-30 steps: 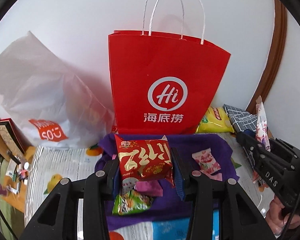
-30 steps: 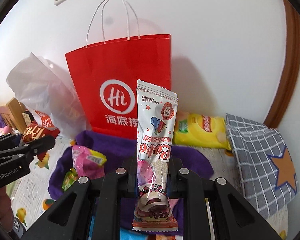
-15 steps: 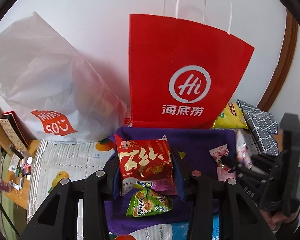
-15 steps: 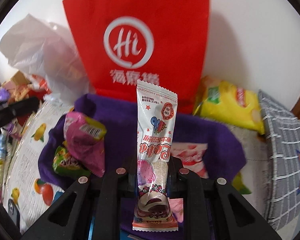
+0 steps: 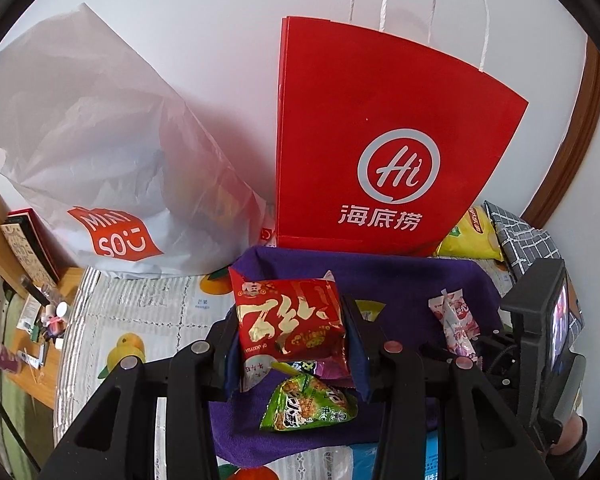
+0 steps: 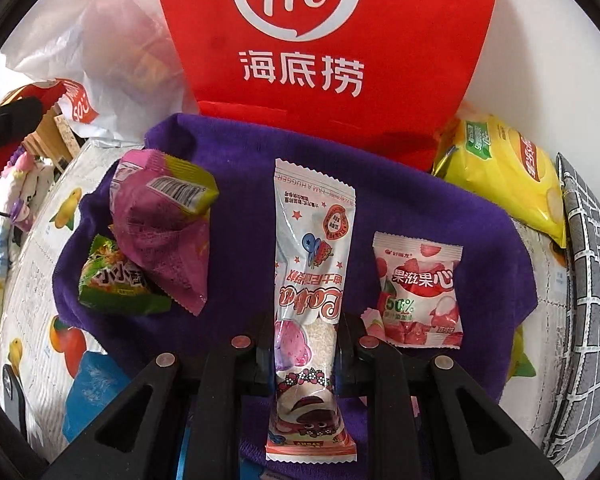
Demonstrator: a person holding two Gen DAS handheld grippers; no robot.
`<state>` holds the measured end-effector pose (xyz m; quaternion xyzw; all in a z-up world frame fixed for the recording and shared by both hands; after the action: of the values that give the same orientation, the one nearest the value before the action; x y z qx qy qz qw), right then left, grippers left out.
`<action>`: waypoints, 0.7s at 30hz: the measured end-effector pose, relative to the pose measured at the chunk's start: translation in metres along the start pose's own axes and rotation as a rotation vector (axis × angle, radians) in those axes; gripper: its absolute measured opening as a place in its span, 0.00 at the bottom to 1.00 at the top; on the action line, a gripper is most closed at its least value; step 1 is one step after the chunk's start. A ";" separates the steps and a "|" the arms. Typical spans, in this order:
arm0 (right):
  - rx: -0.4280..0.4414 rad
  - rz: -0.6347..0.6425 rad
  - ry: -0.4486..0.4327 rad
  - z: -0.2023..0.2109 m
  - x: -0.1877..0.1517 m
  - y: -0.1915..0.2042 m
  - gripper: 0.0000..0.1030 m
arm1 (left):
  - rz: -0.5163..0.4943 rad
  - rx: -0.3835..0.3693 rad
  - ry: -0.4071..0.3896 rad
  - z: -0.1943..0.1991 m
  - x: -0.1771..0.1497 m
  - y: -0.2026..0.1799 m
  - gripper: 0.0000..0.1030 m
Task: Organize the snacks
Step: 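Lower both held packets down onto the purple towel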
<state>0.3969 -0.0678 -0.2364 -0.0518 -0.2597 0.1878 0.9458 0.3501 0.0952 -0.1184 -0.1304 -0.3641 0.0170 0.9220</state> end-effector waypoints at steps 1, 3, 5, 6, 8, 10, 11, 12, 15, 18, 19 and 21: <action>-0.004 0.006 0.001 -0.001 -0.001 0.001 0.19 | 0.001 0.001 0.001 -0.001 0.000 0.000 0.39; -0.020 0.031 0.001 -0.004 -0.001 0.004 0.20 | 0.004 -0.002 0.004 -0.001 -0.001 0.000 0.39; -0.024 0.034 0.006 -0.006 -0.003 0.005 0.20 | 0.001 -0.005 0.005 -0.001 -0.001 0.000 0.40; -0.021 0.032 0.010 -0.007 -0.003 0.006 0.20 | 0.000 -0.005 0.005 -0.001 -0.001 -0.001 0.40; -0.017 0.037 0.025 -0.009 -0.005 0.007 0.20 | 0.000 -0.004 0.005 0.000 -0.001 0.000 0.40; -0.021 0.047 0.037 -0.010 -0.007 0.008 0.20 | 0.002 -0.004 0.006 0.000 -0.001 0.000 0.40; -0.017 0.055 0.040 -0.009 -0.007 0.010 0.20 | 0.004 -0.003 0.005 0.000 -0.001 -0.001 0.39; -0.010 0.059 0.040 -0.008 -0.008 0.011 0.20 | 0.005 -0.003 0.006 0.000 -0.001 0.000 0.39; 0.022 0.070 0.062 -0.008 -0.010 0.016 0.20 | 0.007 -0.003 0.007 0.000 -0.001 0.000 0.40; 0.014 0.074 0.083 -0.014 -0.012 0.019 0.20 | 0.005 0.000 0.010 0.000 -0.001 0.000 0.40; 0.009 0.072 0.084 -0.014 -0.011 0.019 0.20 | 0.004 -0.001 0.011 0.000 -0.002 0.000 0.40; 0.004 0.067 0.076 -0.012 -0.009 0.019 0.27 | 0.002 -0.003 0.015 -0.002 -0.002 -0.001 0.40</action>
<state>0.3896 -0.0542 -0.2549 -0.0657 -0.2213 0.2179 0.9483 0.3493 0.0939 -0.1209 -0.1322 -0.3571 0.0165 0.9245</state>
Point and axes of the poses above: each gripper's, at about its wrist camera, not at the fingertips, and z roughly against the way its jaws point, y to its left, x to its top, the point moved 6 cm from there along -z, roughly the way its jaws point, and after that the axes turned 15 degrees about -x, right-handed, at the moved point
